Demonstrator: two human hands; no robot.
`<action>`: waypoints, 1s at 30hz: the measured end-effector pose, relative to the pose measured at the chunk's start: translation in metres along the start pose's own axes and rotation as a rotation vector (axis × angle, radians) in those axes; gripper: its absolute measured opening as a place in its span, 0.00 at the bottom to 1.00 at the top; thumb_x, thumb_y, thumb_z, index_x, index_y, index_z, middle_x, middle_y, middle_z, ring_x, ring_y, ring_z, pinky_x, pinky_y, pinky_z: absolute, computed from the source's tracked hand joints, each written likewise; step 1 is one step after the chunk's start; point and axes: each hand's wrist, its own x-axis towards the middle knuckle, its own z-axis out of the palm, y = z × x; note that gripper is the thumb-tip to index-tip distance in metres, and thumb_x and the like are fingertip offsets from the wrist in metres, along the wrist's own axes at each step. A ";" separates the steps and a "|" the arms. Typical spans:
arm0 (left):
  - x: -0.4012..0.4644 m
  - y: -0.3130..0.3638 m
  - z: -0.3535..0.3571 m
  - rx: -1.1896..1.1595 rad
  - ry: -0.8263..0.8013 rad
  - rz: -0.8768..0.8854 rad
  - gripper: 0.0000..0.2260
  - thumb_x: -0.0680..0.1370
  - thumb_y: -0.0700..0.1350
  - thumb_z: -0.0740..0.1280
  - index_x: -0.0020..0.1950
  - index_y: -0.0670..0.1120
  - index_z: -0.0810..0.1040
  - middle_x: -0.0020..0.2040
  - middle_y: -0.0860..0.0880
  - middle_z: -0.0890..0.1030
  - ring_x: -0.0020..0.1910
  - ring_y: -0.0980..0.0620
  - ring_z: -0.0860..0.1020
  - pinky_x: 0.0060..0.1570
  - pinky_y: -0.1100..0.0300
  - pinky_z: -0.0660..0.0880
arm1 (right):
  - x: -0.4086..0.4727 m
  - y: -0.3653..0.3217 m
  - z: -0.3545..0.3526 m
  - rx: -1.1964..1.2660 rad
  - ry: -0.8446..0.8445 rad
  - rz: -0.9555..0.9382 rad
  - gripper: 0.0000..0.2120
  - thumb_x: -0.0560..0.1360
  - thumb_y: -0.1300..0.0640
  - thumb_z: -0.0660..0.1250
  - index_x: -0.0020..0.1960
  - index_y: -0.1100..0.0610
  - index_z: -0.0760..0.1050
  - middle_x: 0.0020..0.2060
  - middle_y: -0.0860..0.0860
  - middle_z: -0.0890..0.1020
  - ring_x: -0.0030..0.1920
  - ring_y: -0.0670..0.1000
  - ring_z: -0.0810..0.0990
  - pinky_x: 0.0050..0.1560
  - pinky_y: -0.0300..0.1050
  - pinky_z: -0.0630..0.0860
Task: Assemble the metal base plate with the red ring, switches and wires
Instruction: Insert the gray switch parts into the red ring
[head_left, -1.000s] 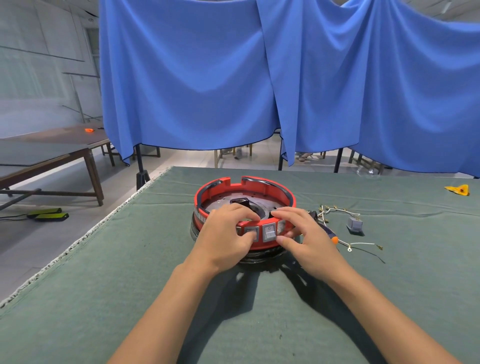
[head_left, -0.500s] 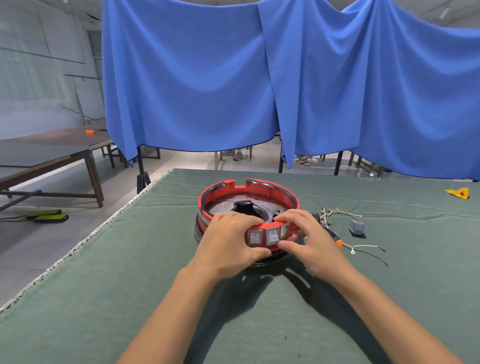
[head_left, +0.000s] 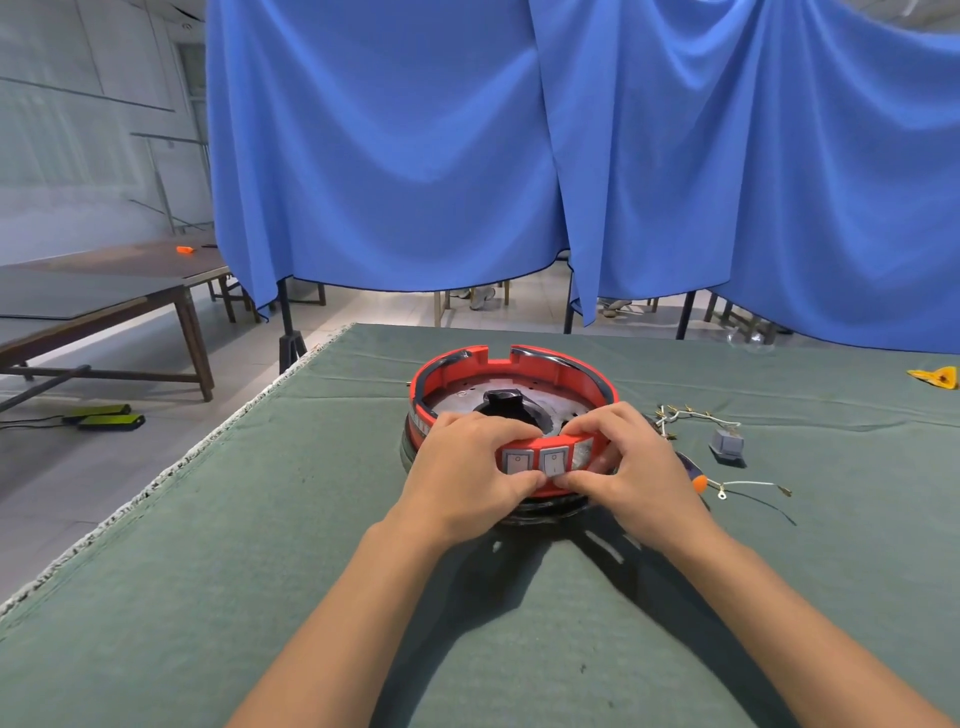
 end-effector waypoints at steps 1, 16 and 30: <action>-0.001 0.000 0.001 0.004 0.001 0.008 0.18 0.68 0.58 0.66 0.57 0.56 0.80 0.51 0.59 0.82 0.50 0.59 0.76 0.58 0.62 0.62 | -0.001 0.001 -0.001 0.023 -0.013 0.011 0.17 0.66 0.60 0.77 0.48 0.45 0.76 0.48 0.40 0.74 0.37 0.40 0.76 0.40 0.31 0.73; -0.004 0.010 0.004 -0.062 0.094 -0.011 0.14 0.72 0.55 0.66 0.55 0.54 0.83 0.52 0.59 0.83 0.54 0.61 0.77 0.58 0.63 0.62 | -0.004 -0.001 0.001 0.153 0.033 0.064 0.06 0.73 0.58 0.71 0.49 0.49 0.80 0.48 0.44 0.75 0.40 0.46 0.77 0.42 0.44 0.78; 0.005 0.047 0.015 0.145 0.085 -0.026 0.11 0.70 0.48 0.61 0.42 0.45 0.81 0.39 0.49 0.82 0.43 0.48 0.77 0.63 0.61 0.66 | -0.004 0.039 -0.041 -0.190 0.555 0.413 0.07 0.73 0.59 0.64 0.43 0.49 0.77 0.48 0.48 0.77 0.51 0.52 0.74 0.42 0.46 0.67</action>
